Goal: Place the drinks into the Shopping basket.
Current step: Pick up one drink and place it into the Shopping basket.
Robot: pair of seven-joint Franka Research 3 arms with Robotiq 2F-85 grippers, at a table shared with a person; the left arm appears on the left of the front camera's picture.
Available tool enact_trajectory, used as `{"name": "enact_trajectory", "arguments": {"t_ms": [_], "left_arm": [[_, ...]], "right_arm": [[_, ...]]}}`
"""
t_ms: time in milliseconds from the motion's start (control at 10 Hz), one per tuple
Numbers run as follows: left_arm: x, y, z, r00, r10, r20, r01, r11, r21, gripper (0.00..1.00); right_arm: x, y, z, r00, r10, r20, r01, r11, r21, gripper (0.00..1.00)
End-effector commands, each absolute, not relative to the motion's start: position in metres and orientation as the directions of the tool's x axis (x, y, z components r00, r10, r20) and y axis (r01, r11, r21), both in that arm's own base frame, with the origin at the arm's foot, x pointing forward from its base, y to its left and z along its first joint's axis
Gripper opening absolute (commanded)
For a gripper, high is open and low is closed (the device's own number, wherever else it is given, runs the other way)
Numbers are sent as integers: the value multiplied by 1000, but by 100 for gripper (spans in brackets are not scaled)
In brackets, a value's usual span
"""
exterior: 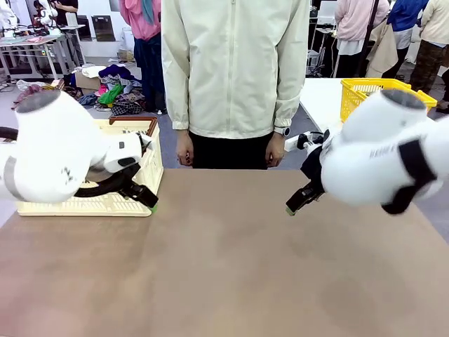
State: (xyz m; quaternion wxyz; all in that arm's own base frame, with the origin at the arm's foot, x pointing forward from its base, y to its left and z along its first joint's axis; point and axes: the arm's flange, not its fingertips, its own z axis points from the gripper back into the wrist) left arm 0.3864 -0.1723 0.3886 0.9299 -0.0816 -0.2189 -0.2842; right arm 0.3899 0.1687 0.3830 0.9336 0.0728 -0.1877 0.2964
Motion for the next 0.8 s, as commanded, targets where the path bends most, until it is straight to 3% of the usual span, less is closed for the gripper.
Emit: {"name": "enact_trajectory", "arguments": {"t_ms": [0, 100, 300, 400, 700], "left_arm": [[371, -144, 480, 883, -280, 378, 405, 861, -308, 100], [360, -126, 516, 899, -163, 407, 358, 809, -466, 100], [344, -46, 567, 910, 32, 413, 253, 748, -614, 100], [333, 19, 570, 894, 117, 432, 228, 711, -665, 100], [288, 152, 502, 847, 444, 293, -55, 621, -782, 100]], "right_arm": [[405, 114, 476, 875, 440, 202, -484, 803, 349, 100], [407, 90, 509, 927, 343, 152, -375, 829, 416, 100], [406, 8, 557, 969, 185, 165, -248, 754, 608, 100], [401, -60, 569, 982, 12, 190, -141, 718, 682, 100], [372, -218, 547, 873, -473, 121, 132, 466, 875, 100]]}}
